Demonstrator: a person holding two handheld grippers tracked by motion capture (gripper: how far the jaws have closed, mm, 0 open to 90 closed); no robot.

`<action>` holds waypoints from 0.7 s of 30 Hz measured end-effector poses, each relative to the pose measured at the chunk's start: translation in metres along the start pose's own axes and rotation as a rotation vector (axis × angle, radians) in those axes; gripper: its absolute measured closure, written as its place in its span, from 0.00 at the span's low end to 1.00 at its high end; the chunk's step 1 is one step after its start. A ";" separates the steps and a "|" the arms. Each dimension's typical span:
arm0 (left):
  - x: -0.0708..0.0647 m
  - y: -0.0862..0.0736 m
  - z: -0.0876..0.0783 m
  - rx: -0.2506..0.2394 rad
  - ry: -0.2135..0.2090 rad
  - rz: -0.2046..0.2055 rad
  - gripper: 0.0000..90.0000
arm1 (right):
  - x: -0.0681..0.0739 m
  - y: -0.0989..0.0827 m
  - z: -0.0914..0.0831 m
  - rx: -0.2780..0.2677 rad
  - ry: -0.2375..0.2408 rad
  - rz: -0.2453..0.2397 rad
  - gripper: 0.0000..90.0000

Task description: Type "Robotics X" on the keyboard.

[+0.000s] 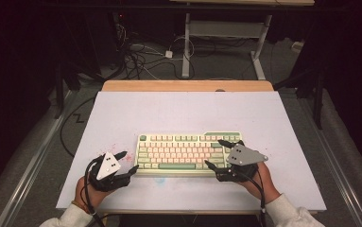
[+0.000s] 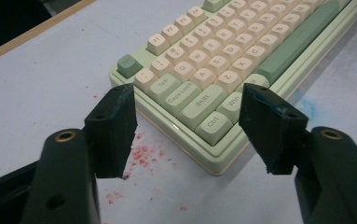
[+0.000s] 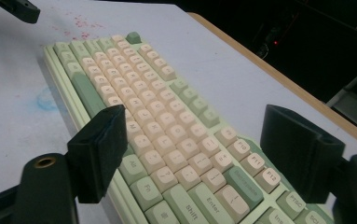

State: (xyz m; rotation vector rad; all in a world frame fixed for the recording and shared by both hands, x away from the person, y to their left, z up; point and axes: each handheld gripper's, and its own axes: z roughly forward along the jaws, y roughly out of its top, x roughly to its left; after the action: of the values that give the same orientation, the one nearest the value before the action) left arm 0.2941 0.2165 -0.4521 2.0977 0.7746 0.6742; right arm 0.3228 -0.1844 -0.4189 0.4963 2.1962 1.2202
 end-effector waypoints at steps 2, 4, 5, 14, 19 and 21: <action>0.000 0.000 0.000 0.002 -0.003 0.003 0.39 | 0.000 -0.002 -0.002 -0.004 -0.009 0.003 0.24; -0.002 0.001 0.000 0.004 -0.019 -0.007 0.39 | 0.000 -0.004 -0.006 -0.006 -0.017 0.007 0.24; -0.002 0.001 0.000 0.000 -0.033 -0.009 0.44 | 0.000 -0.008 -0.010 -0.012 -0.019 0.007 0.24; -0.005 0.016 0.002 0.035 -0.124 0.013 0.88 | -0.002 -0.027 -0.026 0.015 -0.051 0.027 0.24; -0.008 0.031 0.013 0.059 -0.168 0.038 0.97 | -0.003 -0.037 -0.037 0.028 -0.073 0.056 0.24; -0.013 0.038 0.019 0.066 -0.183 0.060 0.97 | -0.002 -0.040 -0.039 0.032 -0.076 0.058 0.24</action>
State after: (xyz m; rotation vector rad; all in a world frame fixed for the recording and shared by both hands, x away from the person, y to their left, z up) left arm 0.3097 0.1790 -0.4349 2.2141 0.6420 0.4848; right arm 0.2978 -0.2313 -0.4357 0.6133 2.1538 1.1786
